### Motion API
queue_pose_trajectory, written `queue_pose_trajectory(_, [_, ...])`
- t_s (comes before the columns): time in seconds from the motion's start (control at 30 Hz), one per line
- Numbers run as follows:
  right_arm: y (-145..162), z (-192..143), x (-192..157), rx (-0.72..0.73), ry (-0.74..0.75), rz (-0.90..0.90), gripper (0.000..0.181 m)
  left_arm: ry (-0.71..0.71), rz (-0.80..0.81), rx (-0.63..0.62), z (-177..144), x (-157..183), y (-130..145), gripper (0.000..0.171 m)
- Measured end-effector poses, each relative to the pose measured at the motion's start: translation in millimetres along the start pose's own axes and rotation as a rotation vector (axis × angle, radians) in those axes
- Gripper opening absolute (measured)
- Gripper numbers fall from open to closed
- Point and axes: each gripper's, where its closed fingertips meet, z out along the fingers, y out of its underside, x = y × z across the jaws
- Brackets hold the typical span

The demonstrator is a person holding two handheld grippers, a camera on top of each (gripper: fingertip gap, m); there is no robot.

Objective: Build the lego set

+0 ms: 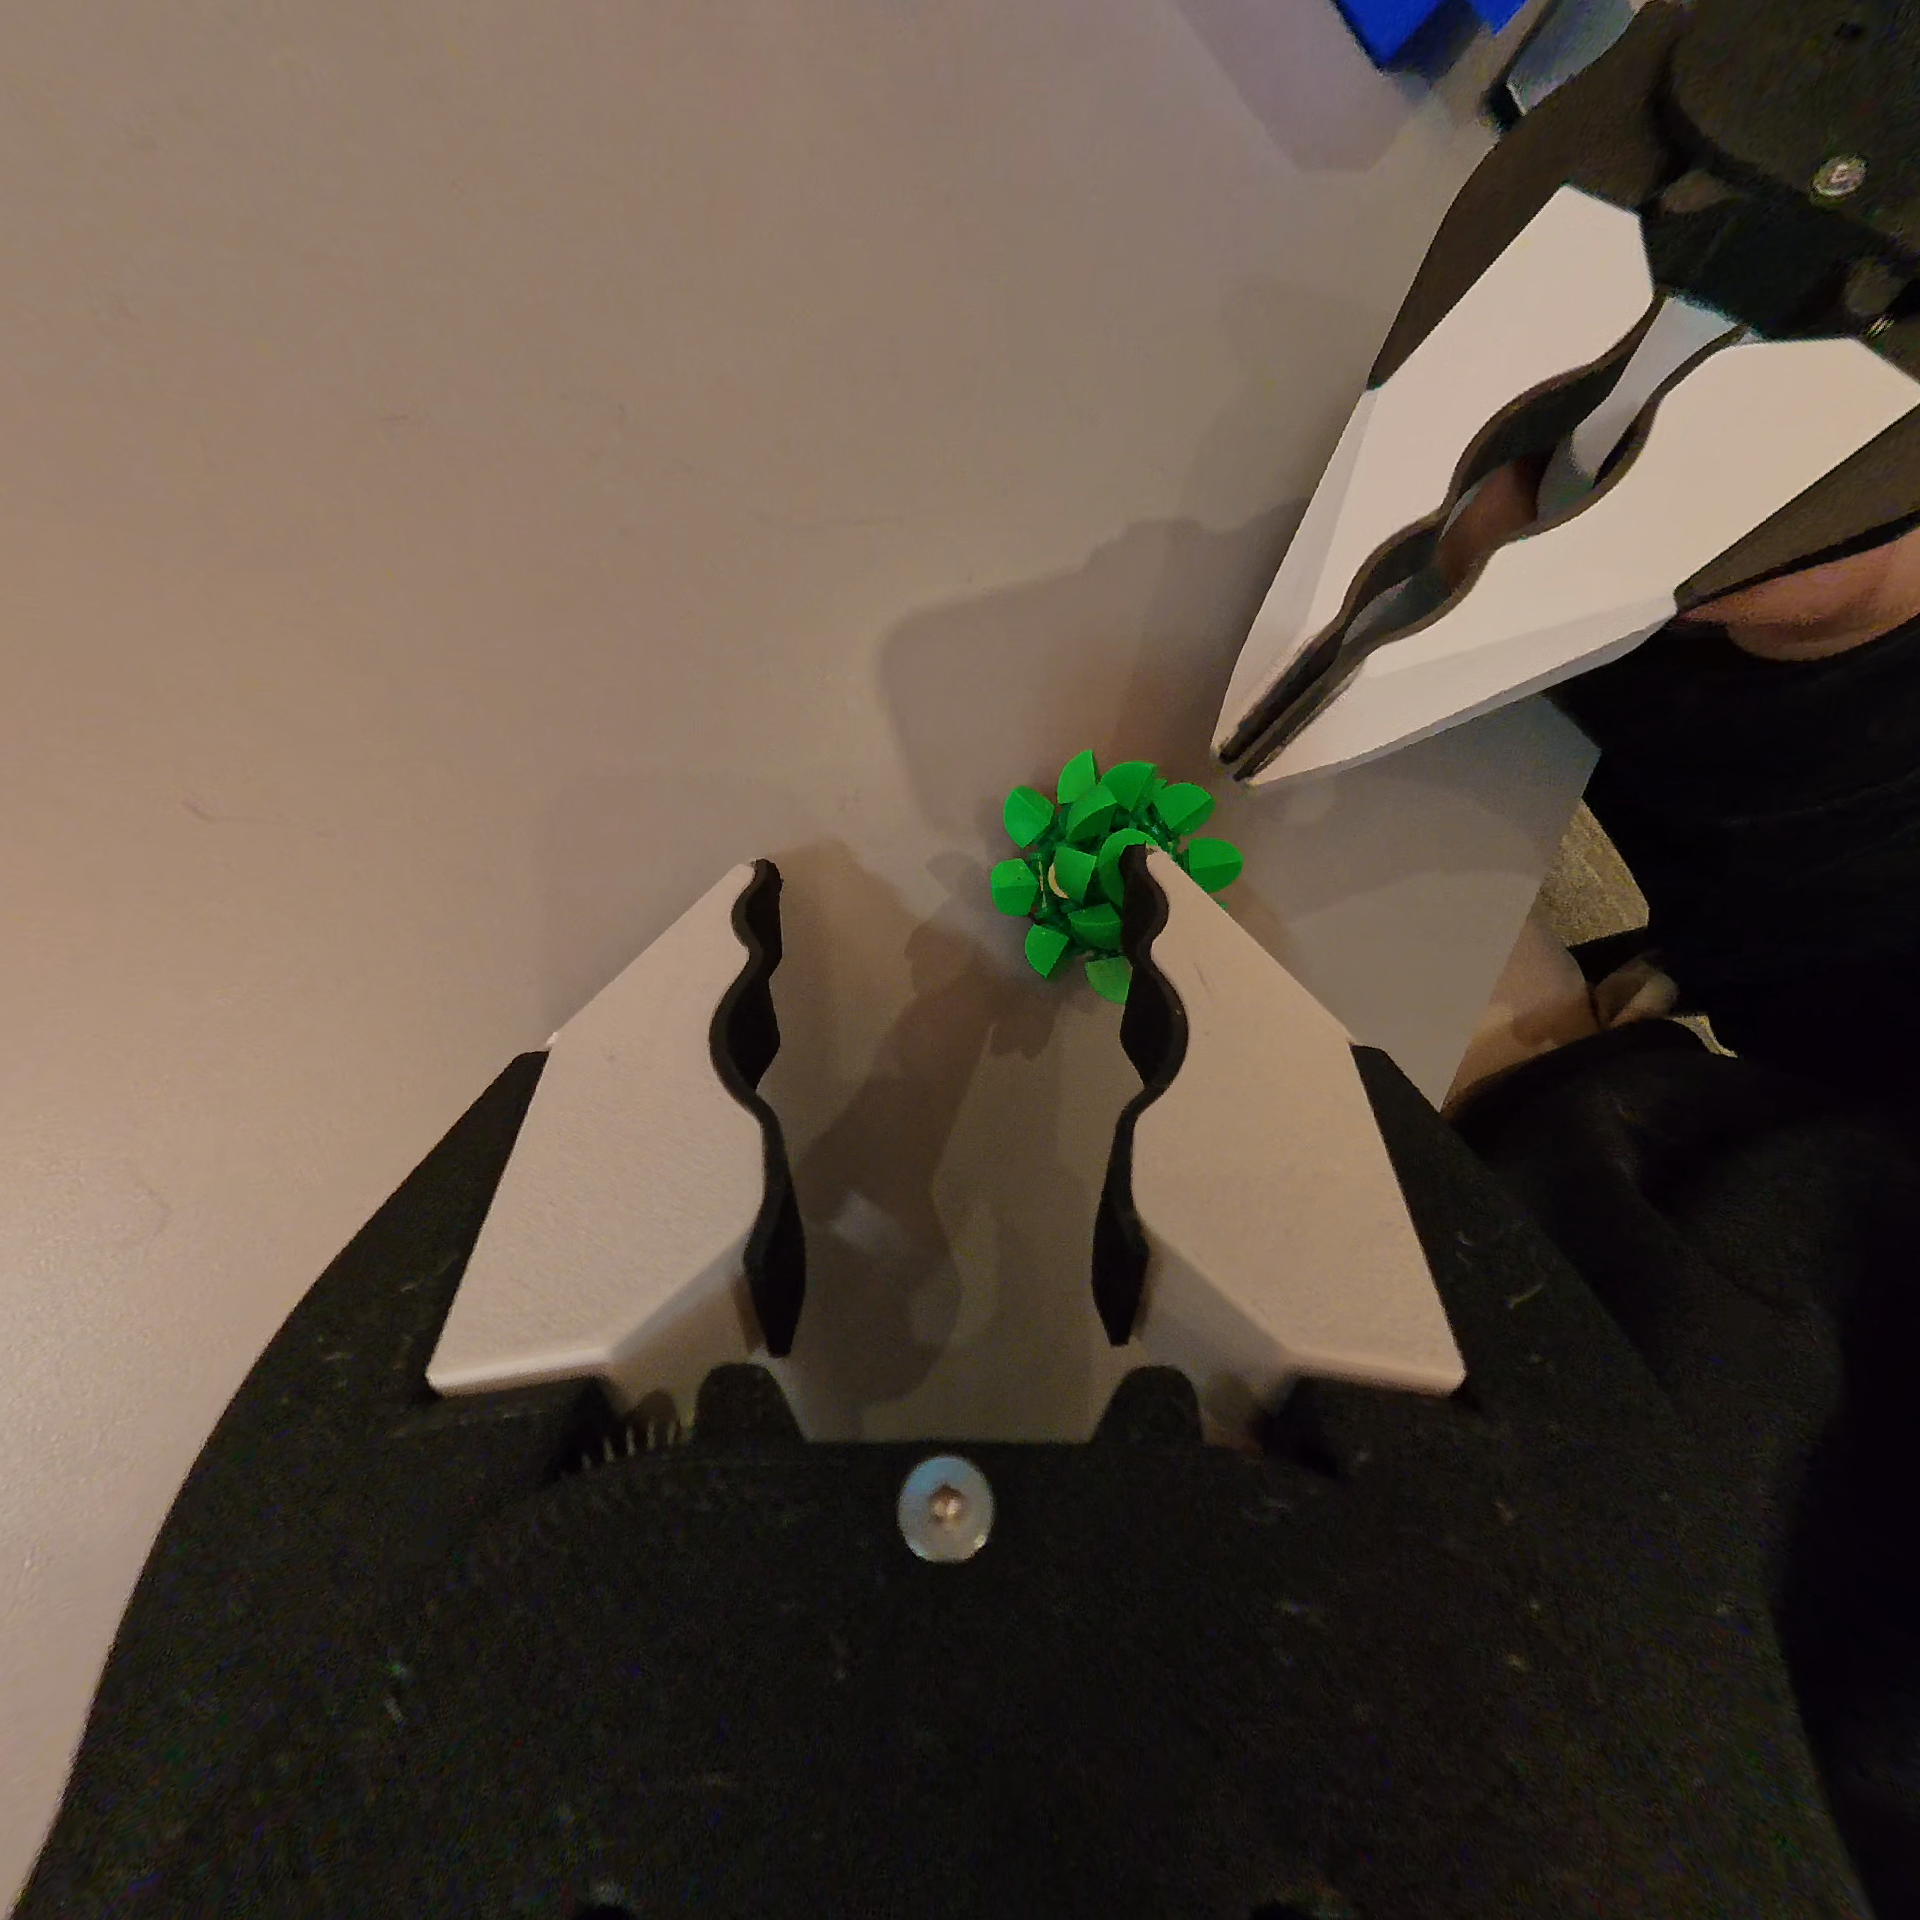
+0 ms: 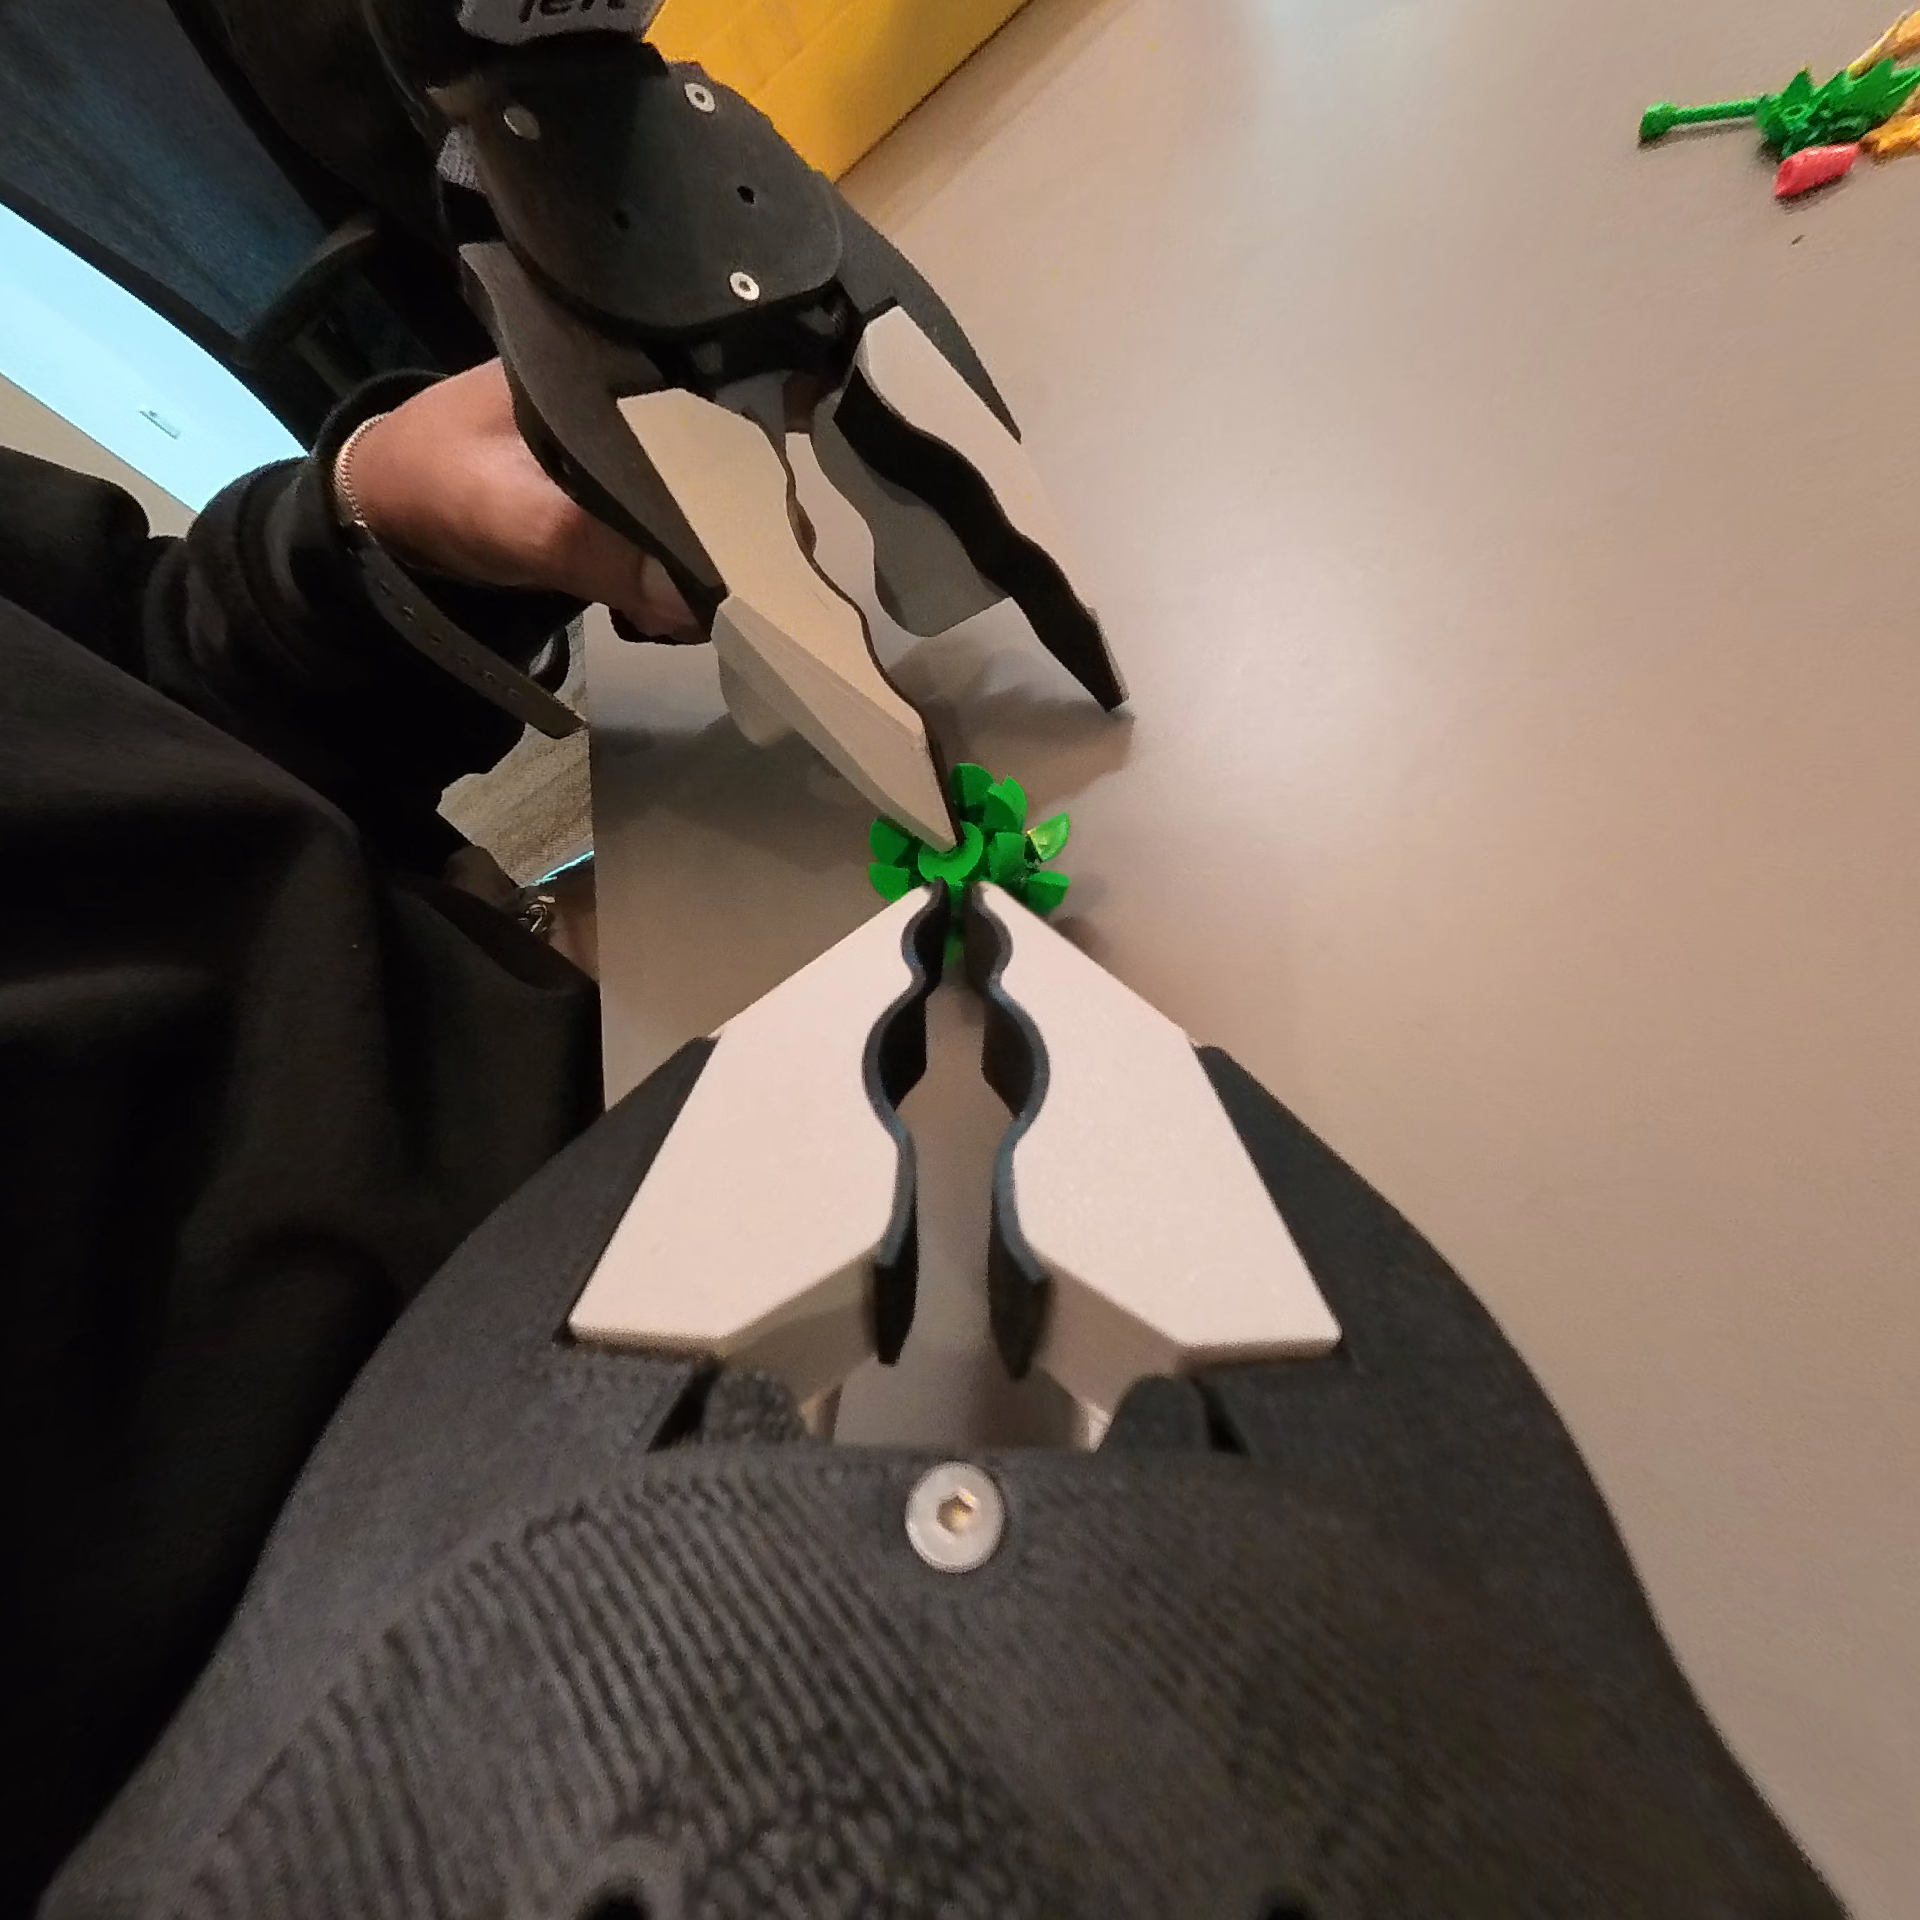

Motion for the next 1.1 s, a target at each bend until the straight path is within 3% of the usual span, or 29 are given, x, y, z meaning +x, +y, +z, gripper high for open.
queue_pose_trajectory(0.47, [-1,2,3,0.008,0.022,-0.013,0.007,0.003,-0.002,0.001,0,0,0,0.068])
queue_pose_trajectory(0.87, [-15,-3,0,0.105,0.045,-0.105,0.01,-0.052,0.034,-0.011,-3,-2,-1,0.073])
queue_pose_trajectory(1.1, [-23,-12,5,0.163,0.073,-0.098,0.01,-0.007,0.009,0.142,-28,-2,-26,0.069])
